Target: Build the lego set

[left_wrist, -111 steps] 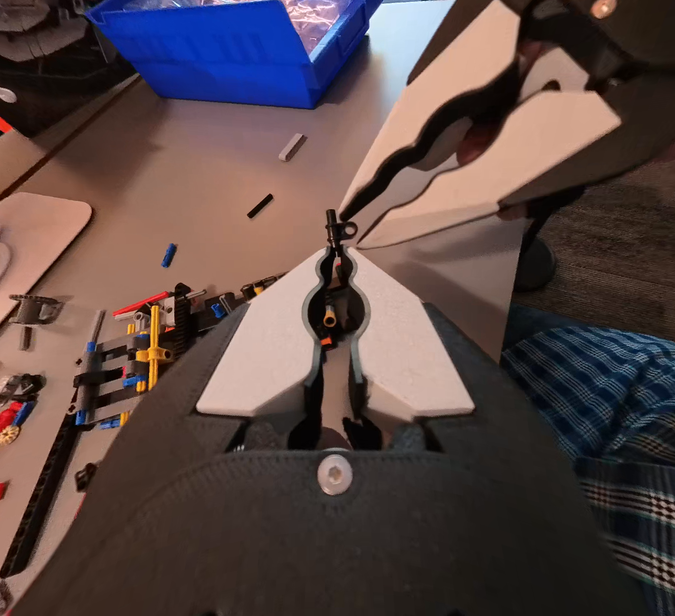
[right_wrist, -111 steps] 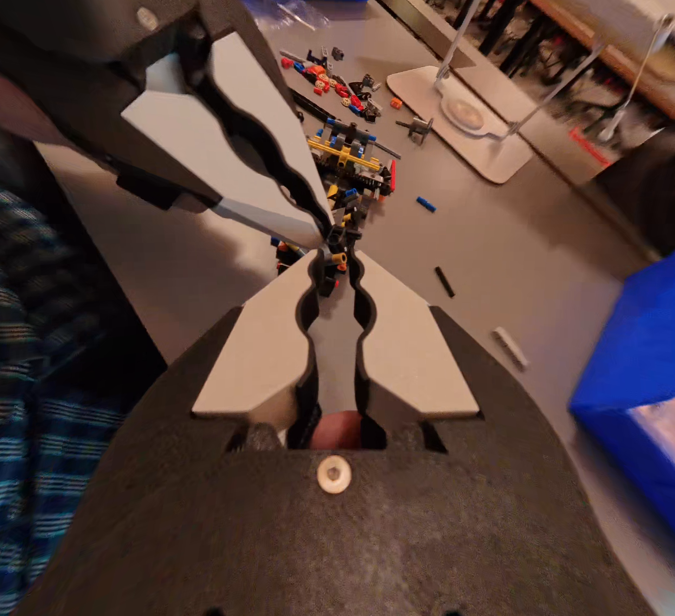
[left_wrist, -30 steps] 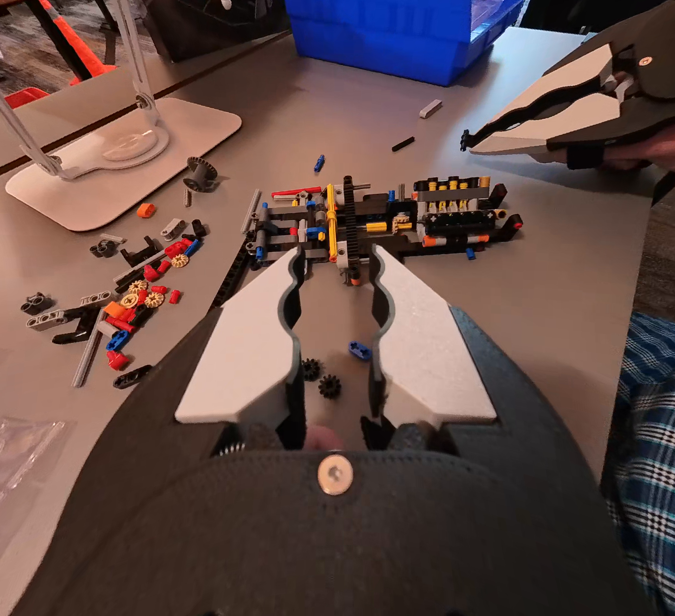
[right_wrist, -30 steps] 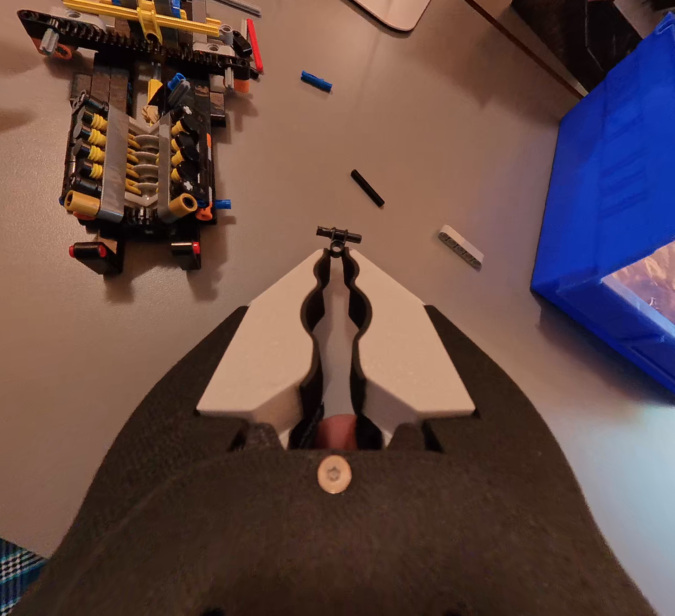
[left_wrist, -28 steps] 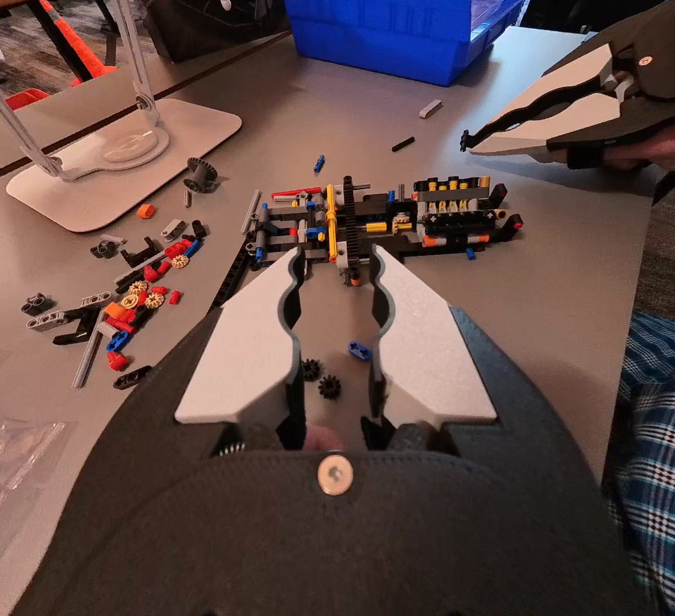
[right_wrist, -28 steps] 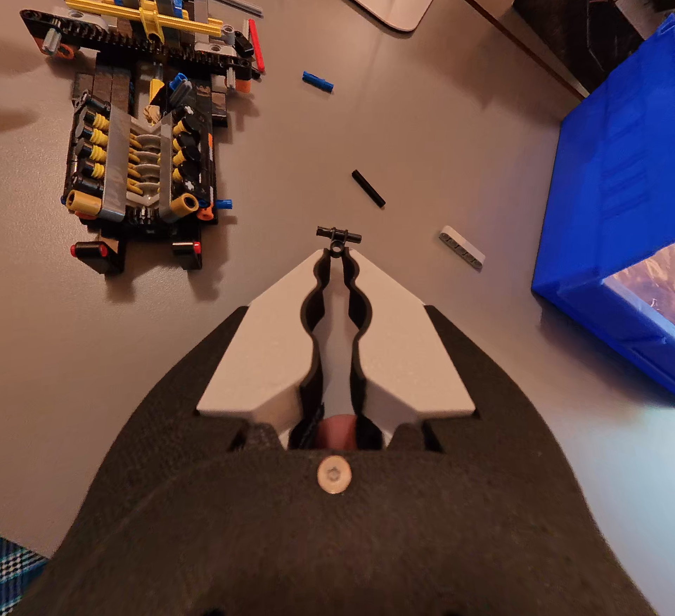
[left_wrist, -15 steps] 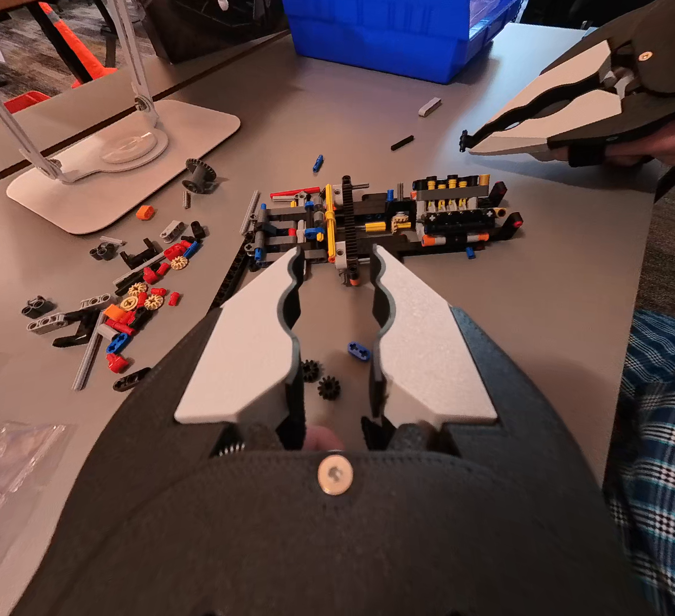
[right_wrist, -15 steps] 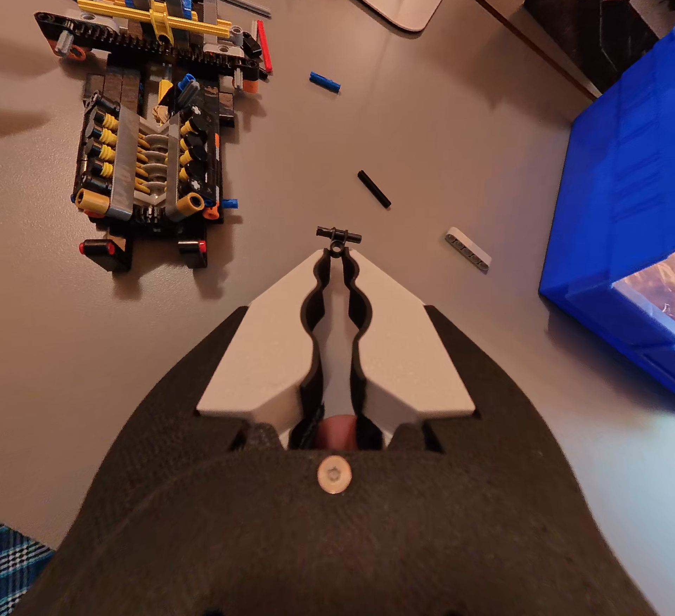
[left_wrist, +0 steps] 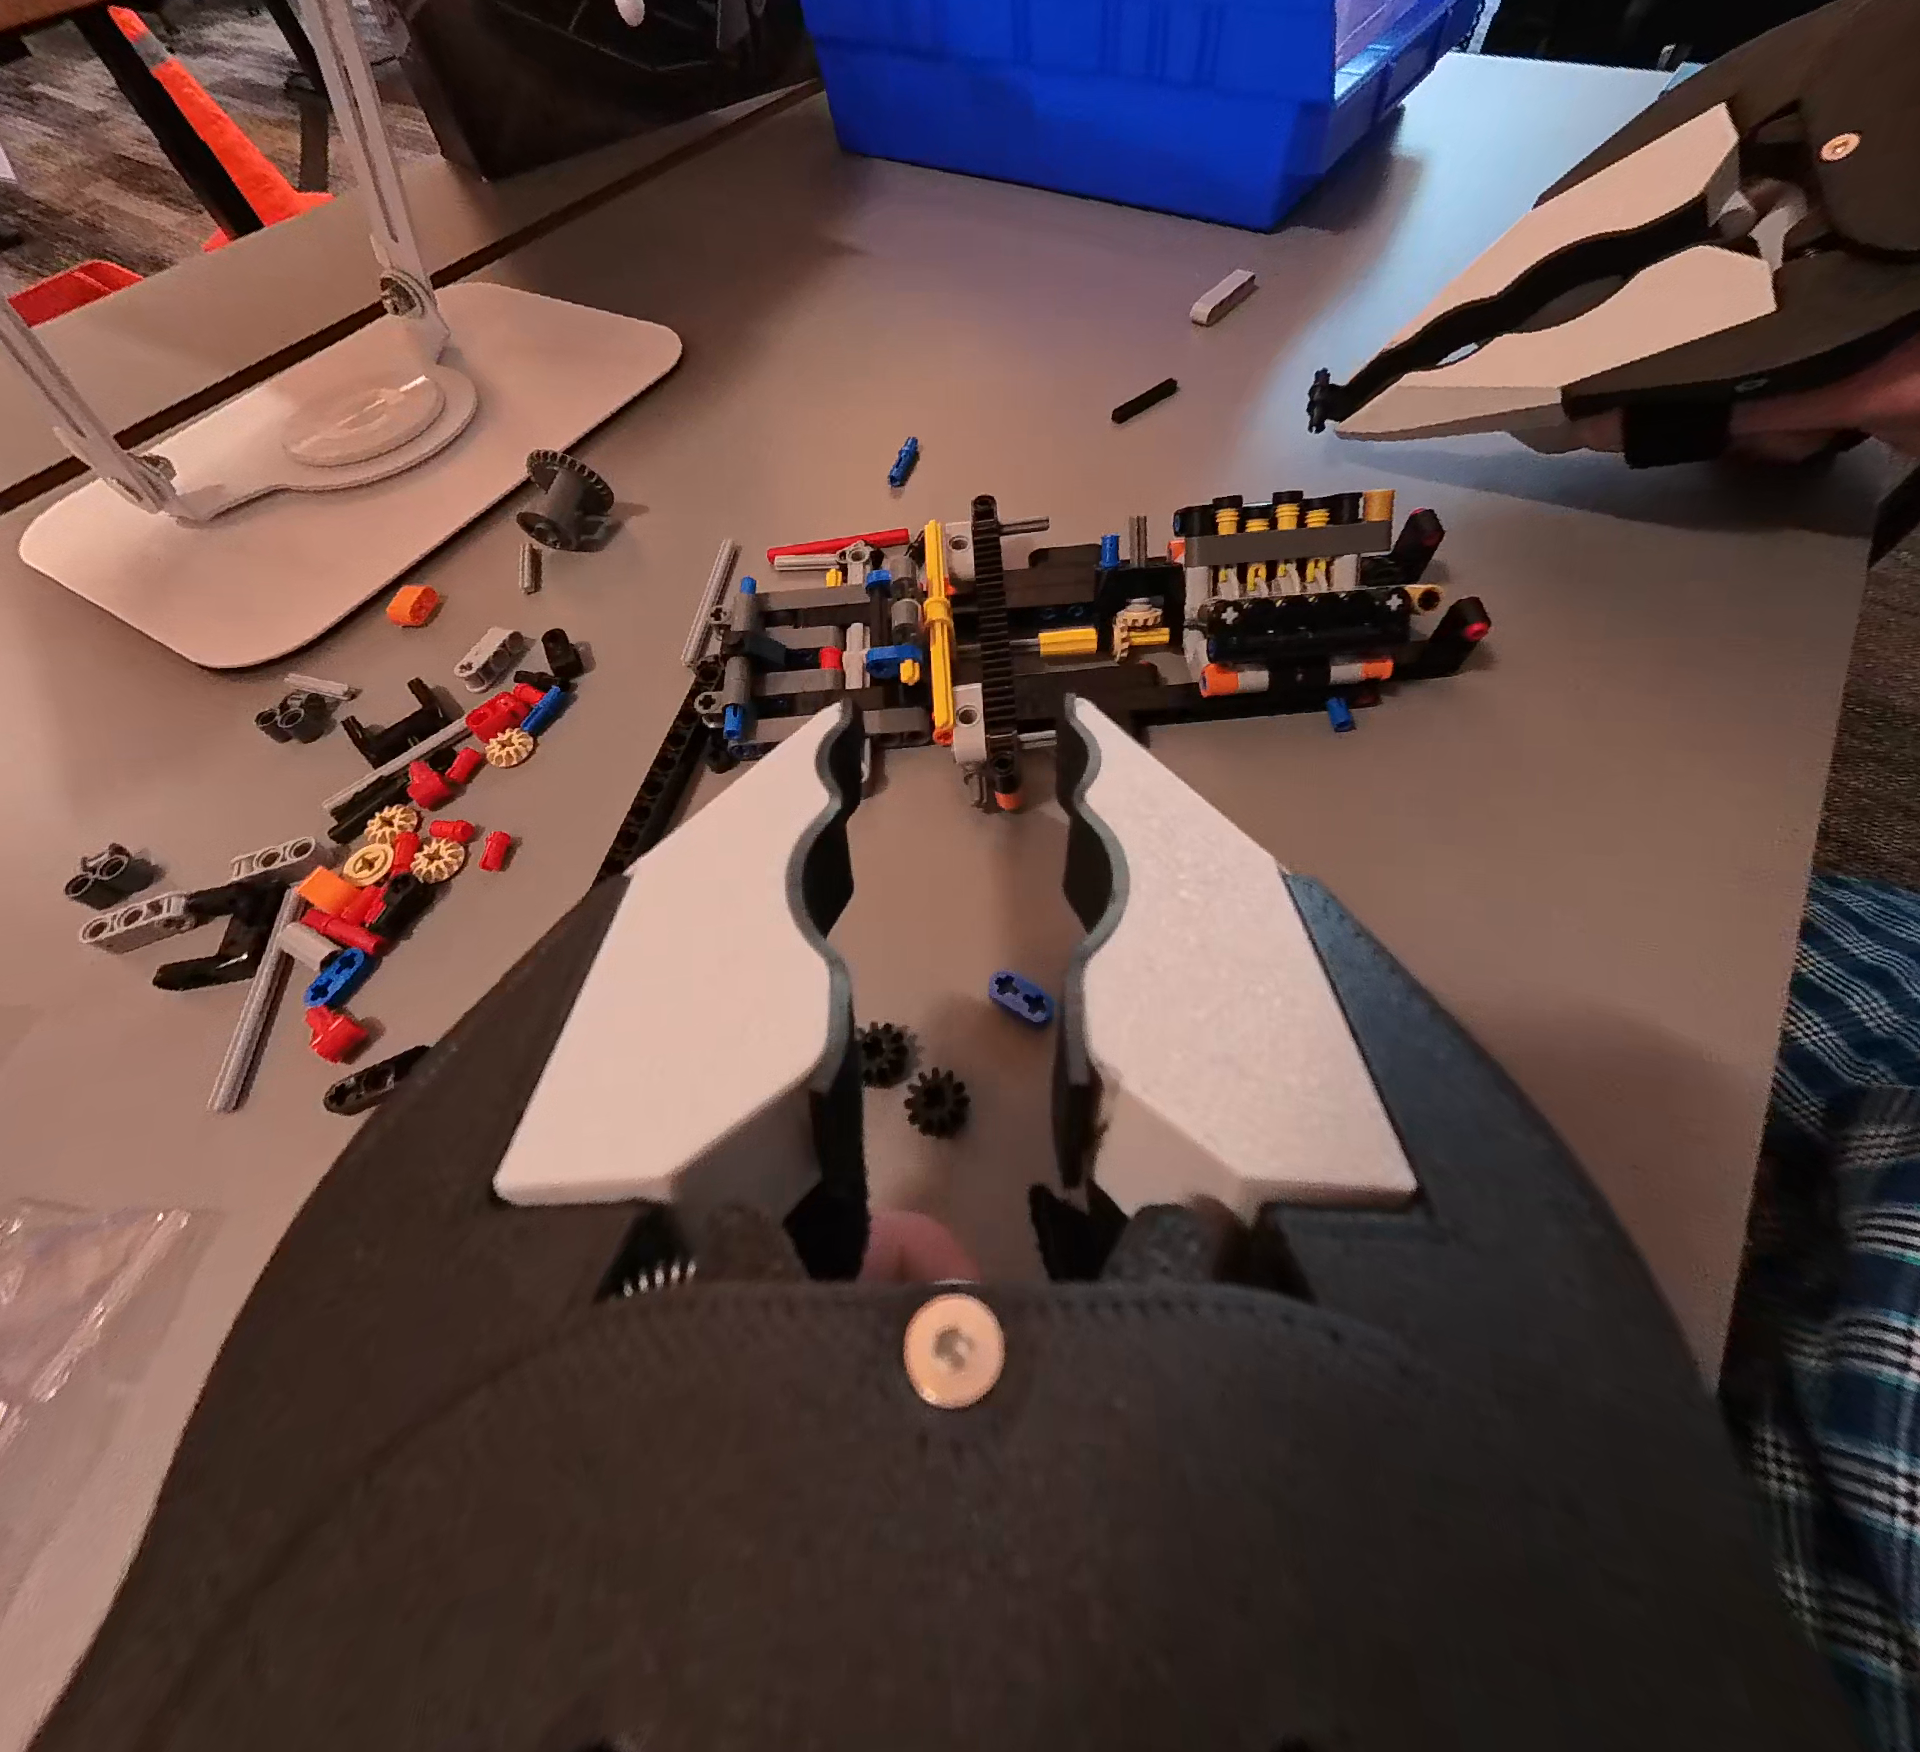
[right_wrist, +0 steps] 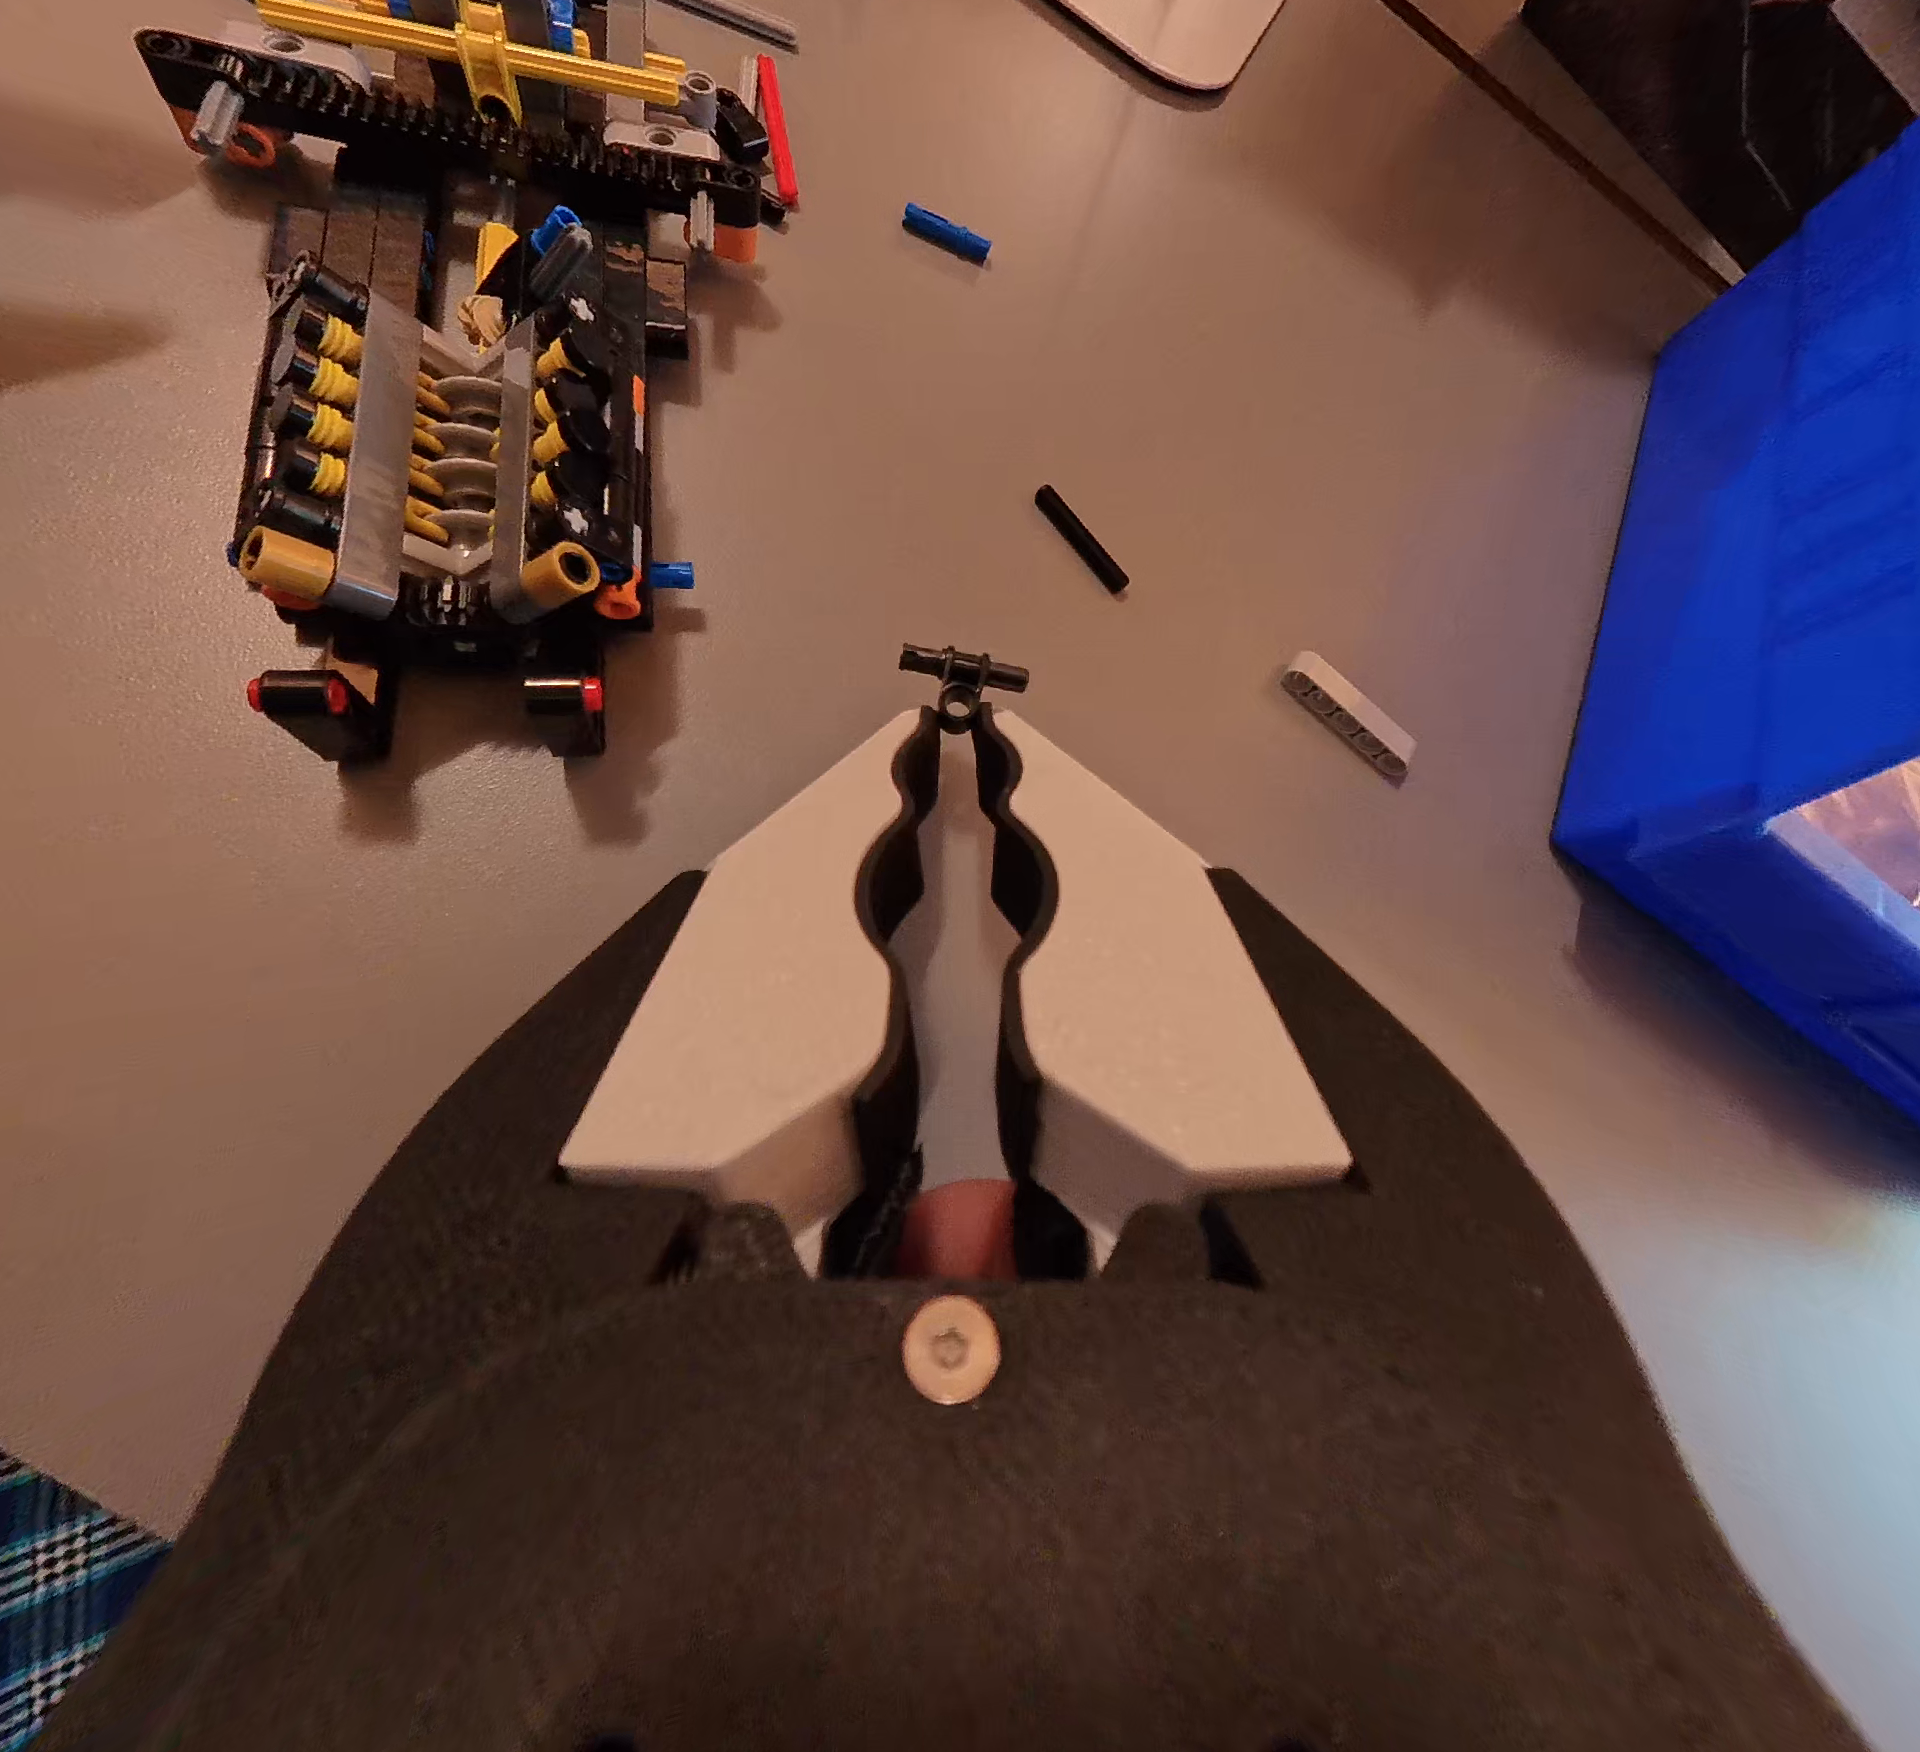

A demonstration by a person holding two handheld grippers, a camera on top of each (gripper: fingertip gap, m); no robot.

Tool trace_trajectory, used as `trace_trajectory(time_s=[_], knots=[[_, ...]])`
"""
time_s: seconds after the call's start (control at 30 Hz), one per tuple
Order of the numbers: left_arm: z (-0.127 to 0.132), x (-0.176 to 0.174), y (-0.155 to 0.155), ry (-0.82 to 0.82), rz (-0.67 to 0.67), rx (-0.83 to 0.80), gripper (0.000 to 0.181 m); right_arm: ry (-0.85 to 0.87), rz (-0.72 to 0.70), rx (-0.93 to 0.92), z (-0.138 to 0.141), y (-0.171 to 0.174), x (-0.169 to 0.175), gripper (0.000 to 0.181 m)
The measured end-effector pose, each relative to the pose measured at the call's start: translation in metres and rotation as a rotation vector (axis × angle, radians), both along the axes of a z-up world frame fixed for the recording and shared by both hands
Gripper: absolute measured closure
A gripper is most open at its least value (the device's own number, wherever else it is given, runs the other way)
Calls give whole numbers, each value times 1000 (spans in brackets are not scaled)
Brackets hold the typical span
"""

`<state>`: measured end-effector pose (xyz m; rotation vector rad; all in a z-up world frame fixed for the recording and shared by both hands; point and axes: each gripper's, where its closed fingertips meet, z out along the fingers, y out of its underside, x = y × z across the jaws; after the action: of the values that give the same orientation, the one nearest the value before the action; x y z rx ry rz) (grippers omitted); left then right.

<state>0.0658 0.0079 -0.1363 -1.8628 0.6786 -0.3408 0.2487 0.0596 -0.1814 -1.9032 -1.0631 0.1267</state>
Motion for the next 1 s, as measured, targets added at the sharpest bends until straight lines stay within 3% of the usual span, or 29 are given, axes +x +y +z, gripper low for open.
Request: trace_trajectory(time_s=[0.77,1.0], knots=[[-1,1,-1,38,-3,19,144,82,156,-157,-3,-30,-15,176],[13,15,-7,85,-39,98,136,92,205,-202,-5,-42,-19,176]])
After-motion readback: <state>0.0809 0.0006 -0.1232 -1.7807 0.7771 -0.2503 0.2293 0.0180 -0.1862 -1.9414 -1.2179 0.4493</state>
